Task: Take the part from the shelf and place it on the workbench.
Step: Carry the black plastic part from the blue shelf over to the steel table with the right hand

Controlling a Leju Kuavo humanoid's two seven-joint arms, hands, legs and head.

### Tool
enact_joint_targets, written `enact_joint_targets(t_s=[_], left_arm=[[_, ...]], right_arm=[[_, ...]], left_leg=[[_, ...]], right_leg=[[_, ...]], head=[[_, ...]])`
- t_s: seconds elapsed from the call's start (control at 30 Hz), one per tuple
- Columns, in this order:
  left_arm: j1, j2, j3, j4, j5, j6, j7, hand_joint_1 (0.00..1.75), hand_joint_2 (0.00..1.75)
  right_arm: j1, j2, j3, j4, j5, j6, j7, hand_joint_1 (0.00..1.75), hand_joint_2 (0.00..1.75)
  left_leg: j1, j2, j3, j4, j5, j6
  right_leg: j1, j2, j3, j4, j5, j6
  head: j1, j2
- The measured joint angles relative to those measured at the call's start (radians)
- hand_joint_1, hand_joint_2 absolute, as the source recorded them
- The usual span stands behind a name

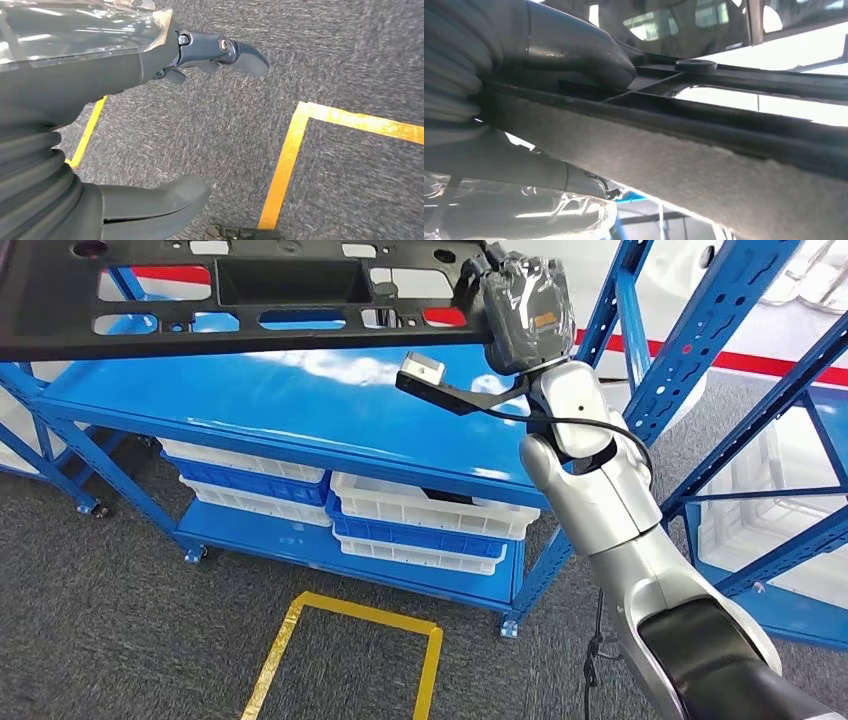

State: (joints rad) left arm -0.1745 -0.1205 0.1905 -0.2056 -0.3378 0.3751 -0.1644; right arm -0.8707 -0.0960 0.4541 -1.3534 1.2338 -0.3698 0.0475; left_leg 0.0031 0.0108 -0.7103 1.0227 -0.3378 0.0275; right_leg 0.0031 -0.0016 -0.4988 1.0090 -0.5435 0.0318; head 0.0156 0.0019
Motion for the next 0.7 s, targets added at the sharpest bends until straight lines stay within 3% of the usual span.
enact_joint_targets(t_s=[0.07,0.1,0.13,0.2,0.23,0.27,0.3,0.33,0.37,0.43,0.5,0.57,0.6,0.67,0.7], left_arm=[[0.0,0.0,0.0,0.0,0.0,0.0,0.0,0.0,1.75],[0.001,0.001,0.0,0.0,0.001,0.0,-0.001,0.0,1.75],[0.001,0.001,0.0,0.0,0.001,0.0,-0.002,0.0,1.75],[0.002,0.002,0.0,0.0,0.003,0.0,-0.005,0.0,1.75],[0.002,0.003,0.001,0.0,0.003,0.0,-0.006,0.0,1.75],[0.002,0.003,0.001,0.0,0.004,0.0,-0.008,0.0,1.75],[0.002,0.003,0.002,0.0,0.005,0.0,-0.009,0.0,1.75],[0.002,0.003,0.002,0.0,0.006,0.0,-0.012,0.0,1.75],[0.002,0.004,0.003,0.0,0.007,0.0,-0.014,0.0,1.75],[0.001,0.003,0.003,0.0,0.01,0.0,-0.019,0.0,1.75],[0.0,0.002,0.004,0.0,0.013,-0.001,-0.022,0.0,1.75],[0.003,0.004,0.005,0.0,0.014,-0.001,-0.024,0.0,1.75],[0.004,0.005,0.005,0.0,0.015,-0.001,-0.024,0.0,1.75],[0.004,0.006,0.007,0.0,0.015,-0.001,-0.024,0.0,1.75],[0.004,0.007,0.008,0.0,0.015,-0.001,-0.024,0.0,1.75]], right_arm=[[0.001,0.0,0.0,-0.003,-0.001,0.001,0.001,1.75,1.75],[0.001,0.0,0.001,-0.006,-0.001,0.002,0.002,1.75,1.75],[0.001,0.001,0.001,-0.01,-0.001,0.003,0.003,1.75,1.75],[0.002,0.002,0.003,-0.016,-0.002,0.006,0.004,1.75,1.75],[0.005,0.003,0.003,-0.017,-0.002,0.007,0.004,1.75,1.75],[0.007,0.003,0.004,-0.018,-0.002,0.008,0.004,1.75,1.75],[0.01,0.003,0.004,-0.019,-0.002,0.009,0.004,1.75,1.75],[0.013,0.003,0.004,-0.021,-0.002,0.01,0.004,1.75,1.75],[0.014,0.003,0.004,-0.024,-0.002,0.011,0.004,1.75,1.75],[0.013,0.002,0.003,-0.033,-0.003,0.012,0.004,1.75,1.75],[0.013,0.002,0.003,-0.041,-0.005,0.014,0.004,1.75,1.75],[0.019,0.0,0.003,-0.043,-0.006,0.014,0.004,1.75,1.75],[0.023,-0.003,0.002,-0.043,-0.006,0.014,0.005,1.75,1.75],[0.028,-0.007,0.002,-0.043,-0.006,0.014,0.005,1.75,1.75],[0.03,-0.008,0.002,-0.043,-0.006,0.015,0.005,1.75,1.75]], left_leg=[[0.002,-0.002,-0.004,-0.002,0.004,-0.012],[0.004,-0.004,-0.011,0.011,-0.018,-0.018],[0.006,-0.007,-0.023,0.043,-0.058,-0.024],[0.012,-0.011,-0.052,0.16,-0.161,-0.034],[0.016,-0.012,-0.063,0.224,-0.193,-0.04],[0.02,-0.012,-0.066,0.271,-0.204,-0.045],[0.026,-0.012,-0.052,0.286,-0.192,-0.05],[0.032,-0.012,-0.02,0.266,-0.17,-0.055],[0.038,-0.012,0.028,0.215,-0.15,-0.06],[0.041,-0.015,0.126,0.085,-0.151,-0.066],[0.031,-0.019,0.158,0.021,-0.168,-0.056],[0.021,-0.017,0.145,0.011,-0.153,-0.028],[0.017,-0.015,0.136,0.007,-0.141,-0.012],[0.013,-0.011,0.112,0.0,-0.114,0.016],[0.009,-0.011,0.097,0.0,-0.102,0.023]], right_leg=[[-0.008,0.0,-0.012,-0.004,0.018,-0.013],[-0.014,-0.002,-0.017,-0.007,0.03,-0.023],[-0.02,-0.003,-0.024,-0.009,0.043,-0.031],[-0.023,-0.004,-0.047,-0.009,0.067,-0.04],[-0.023,-0.004,-0.061,-0.008,0.079,-0.039],[-0.023,-0.005,-0.073,-0.007,0.088,-0.036],[-0.024,-0.005,-0.087,-0.006,0.098,-0.032],[-0.026,-0.005,-0.099,-0.003,0.107,-0.027],[-0.028,-0.005,-0.111,0.001,0.114,-0.02],[-0.028,-0.005,-0.132,0.012,0.126,-0.006],[-0.025,-0.006,-0.145,0.016,0.141,0.014],[-0.026,-0.007,-0.155,0.012,0.154,0.034],[-0.027,-0.007,-0.166,0.022,0.142,0.036],[-0.029,-0.006,-0.201,0.102,0.07,0.024],[-0.028,-0.004,-0.221,0.169,0.024,0.017]], head=[[0.0,0.0],[-0.001,0.0],[-0.001,0.0],[-0.003,0.0],[-0.003,0.0],[-0.003,0.0],[-0.003,0.0],[-0.003,0.0],[-0.003,0.0],[-0.003,0.0],[-0.001,0.0],[0.001,0.0],[0.001,0.0],[0.004,0.0],[0.005,0.0]])
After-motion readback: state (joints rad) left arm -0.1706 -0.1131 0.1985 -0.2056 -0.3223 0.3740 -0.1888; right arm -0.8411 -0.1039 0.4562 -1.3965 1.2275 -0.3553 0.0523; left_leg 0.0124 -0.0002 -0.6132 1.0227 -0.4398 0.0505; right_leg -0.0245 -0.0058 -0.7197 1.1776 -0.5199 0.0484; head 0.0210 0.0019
